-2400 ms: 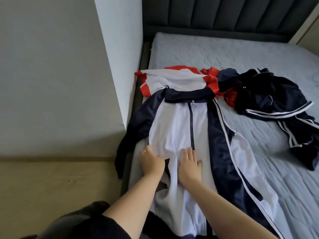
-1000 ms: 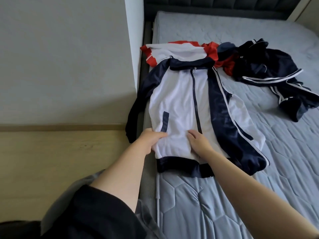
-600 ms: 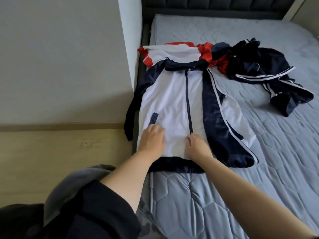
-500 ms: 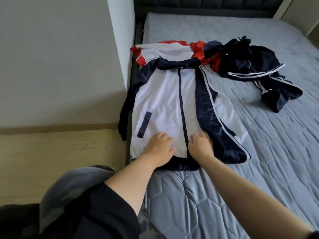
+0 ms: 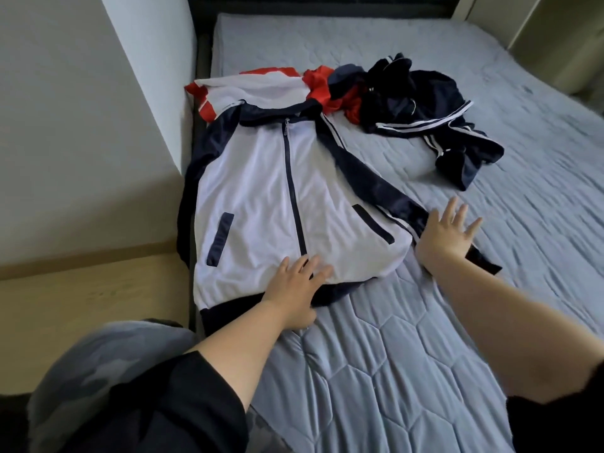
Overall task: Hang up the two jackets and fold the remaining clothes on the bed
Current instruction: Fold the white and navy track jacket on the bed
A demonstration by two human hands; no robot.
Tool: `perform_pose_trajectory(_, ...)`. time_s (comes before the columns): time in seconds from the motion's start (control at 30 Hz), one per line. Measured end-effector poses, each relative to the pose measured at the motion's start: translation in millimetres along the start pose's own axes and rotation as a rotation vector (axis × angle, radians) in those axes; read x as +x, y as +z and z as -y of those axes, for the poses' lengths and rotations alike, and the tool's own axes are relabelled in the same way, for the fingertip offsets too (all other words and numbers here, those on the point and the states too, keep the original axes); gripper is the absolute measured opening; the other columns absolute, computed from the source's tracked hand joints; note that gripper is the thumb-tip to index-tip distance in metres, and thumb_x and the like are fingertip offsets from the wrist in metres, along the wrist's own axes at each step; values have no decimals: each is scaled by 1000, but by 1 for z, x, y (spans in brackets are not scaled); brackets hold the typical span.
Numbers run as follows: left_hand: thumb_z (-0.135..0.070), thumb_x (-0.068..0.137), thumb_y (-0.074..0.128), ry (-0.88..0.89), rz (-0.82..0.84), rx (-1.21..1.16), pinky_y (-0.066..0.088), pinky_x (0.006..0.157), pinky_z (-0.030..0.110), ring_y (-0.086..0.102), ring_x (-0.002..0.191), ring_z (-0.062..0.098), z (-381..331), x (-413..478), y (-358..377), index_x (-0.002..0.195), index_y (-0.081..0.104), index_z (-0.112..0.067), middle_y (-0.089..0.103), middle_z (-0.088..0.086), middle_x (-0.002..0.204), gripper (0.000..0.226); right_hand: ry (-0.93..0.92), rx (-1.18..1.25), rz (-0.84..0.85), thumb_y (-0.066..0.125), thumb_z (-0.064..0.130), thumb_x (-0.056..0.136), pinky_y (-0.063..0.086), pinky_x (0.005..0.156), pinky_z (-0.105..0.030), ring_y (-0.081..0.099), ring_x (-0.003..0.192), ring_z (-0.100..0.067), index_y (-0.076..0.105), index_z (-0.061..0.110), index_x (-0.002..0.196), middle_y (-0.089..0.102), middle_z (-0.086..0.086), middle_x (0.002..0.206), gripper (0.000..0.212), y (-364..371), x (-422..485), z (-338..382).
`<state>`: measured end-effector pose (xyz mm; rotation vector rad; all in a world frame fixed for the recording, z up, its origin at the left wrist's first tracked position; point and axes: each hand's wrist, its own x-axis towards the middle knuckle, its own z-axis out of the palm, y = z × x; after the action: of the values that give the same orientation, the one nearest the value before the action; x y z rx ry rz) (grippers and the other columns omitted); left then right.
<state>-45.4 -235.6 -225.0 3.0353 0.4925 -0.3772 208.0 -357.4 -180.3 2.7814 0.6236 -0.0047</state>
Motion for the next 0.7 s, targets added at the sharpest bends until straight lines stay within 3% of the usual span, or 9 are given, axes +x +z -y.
perform_pose_trajectory(0.1,-33,84,44,30,-59,45,-1,115,47,-5,144,25,2,-2,1,150,-6,-27,-11,1,157,83,-90,145,36,47,25,92,15,112,-51,12,141,-34,27,11,142,8,-18,155,55,25,-23,18)
perform_pose_trajectory(0.2,-32,87,38,35,-170,11,17,114,44,12,140,26,2,-3,0,151,4,-23,4,2,156,73,0,661,-66,43,14,91,35,93,-41,44,118,-36,47,0,119,45,-21,129,32,44,-49,37)
perform_pose_trajectory(0.3,-30,93,39,-40,-217,-330,41,94,36,42,122,24,2,-3,-5,147,25,-21,38,3,141,56,487,1362,160,47,21,90,40,79,-33,57,99,-29,51,3,113,54,-13,110,30,41,-65,54)
perform_pose_trajectory(0.37,-24,95,39,-119,-217,-628,43,88,32,52,113,24,6,-1,-10,138,44,-20,55,3,128,43,559,1748,351,42,11,89,41,63,-26,57,67,-18,51,6,85,51,-9,82,12,35,-62,52)
perform_pose_trajectory(0.43,-21,96,38,-248,-257,-856,44,79,28,58,97,23,13,0,-19,115,62,-20,66,2,106,30,528,2083,573,33,0,92,41,58,-23,51,55,-14,44,9,73,46,-7,67,24,31,-55,44)
perform_pose_trajectory(0.5,-23,96,38,-386,-284,-1057,41,65,29,55,76,20,22,1,-26,82,61,-19,62,0,78,28,428,2180,763,38,4,94,36,58,-24,46,56,-13,43,16,75,49,-1,59,23,25,-53,38)
perform_pose_trajectory(0.57,-28,96,39,-466,-271,-1174,34,56,29,45,62,18,30,-1,-29,62,46,-16,47,-3,59,37,265,2094,820,46,10,94,35,53,-23,46,52,-11,42,20,73,50,3,57,24,19,-52,40)
perform_pose_trajectory(0.63,-30,97,40,-480,-223,-1216,31,57,30,39,58,17,33,-2,-30,60,38,-14,39,-2,56,40,176,2077,826,48,11,94,47,55,-23,58,59,-13,56,17,81,61,-1,68,16,14,-53,46)
perform_pose_trajectory(0.7,-31,97,40,-457,-204,-1179,32,58,30,42,61,19,32,-4,-30,62,42,-14,42,0,58,39,190,2074,819,49,10,95,52,71,-27,62,74,-19,60,3,103,64,-10,83,15,10,-53,53)
